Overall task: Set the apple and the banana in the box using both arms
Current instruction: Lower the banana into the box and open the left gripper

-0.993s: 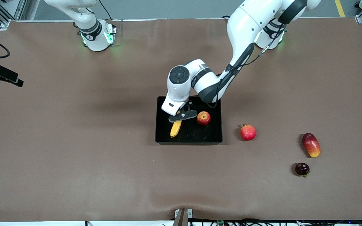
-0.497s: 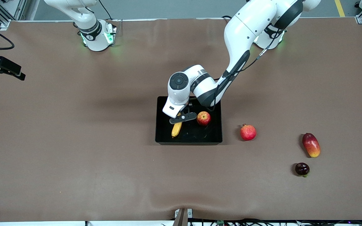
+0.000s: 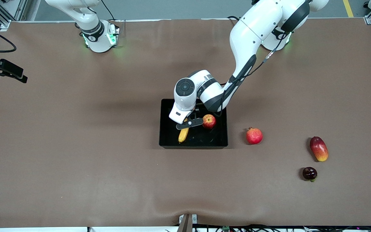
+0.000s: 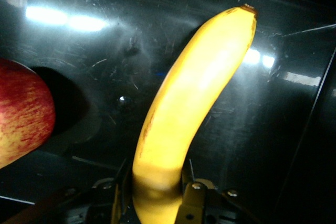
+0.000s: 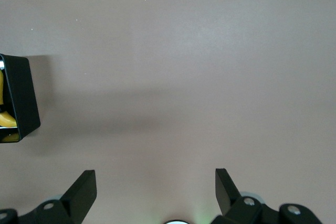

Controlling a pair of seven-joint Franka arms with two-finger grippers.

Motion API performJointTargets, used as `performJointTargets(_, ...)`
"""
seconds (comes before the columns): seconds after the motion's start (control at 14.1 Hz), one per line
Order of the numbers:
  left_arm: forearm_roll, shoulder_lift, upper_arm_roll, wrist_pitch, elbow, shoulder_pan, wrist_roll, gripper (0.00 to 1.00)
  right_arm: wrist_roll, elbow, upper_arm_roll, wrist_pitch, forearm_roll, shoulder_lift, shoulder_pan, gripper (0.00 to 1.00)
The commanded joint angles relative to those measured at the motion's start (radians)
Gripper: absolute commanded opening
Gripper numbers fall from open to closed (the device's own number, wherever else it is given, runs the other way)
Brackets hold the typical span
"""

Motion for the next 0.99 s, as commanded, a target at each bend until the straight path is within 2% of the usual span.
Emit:
performJointTargets(0.0, 0.03, -0.002, 0.005, 0.006, 0.019, 0.0, -0.013, 1.0, 0.008, -0.02, 0.0, 0.01, -0.014, -0.022, 0.008, 1.0)
performJointTargets(0.21, 0.028, -0.073, 0.005, -0.03, 0.021, 0.023, -0.013, 1.0, 0.008, -0.014, 0.0, 0.01, -0.014, -0.022, 0.008, 1.0)
performJointTargets(0.5, 0.033, -0.2, 0.003, -0.161, 0.018, 0.106, 0.011, 1.0, 0.006, -0.009, 0.0, 0.015, -0.016, -0.019, 0.006, 1.0)
performJointTargets(0.71, 0.016, -0.318, -0.006, -0.29, 0.018, 0.187, 0.124, 1.0, 0.008, -0.008, 0.0, 0.016, -0.014, -0.019, 0.009, 1.0)
performJointTargets(0.92, -0.086, -0.413, -0.01, -0.408, 0.022, 0.308, 0.175, 1.0, 0.008, -0.008, 0.0, 0.016, -0.014, -0.017, 0.006, 1.0)
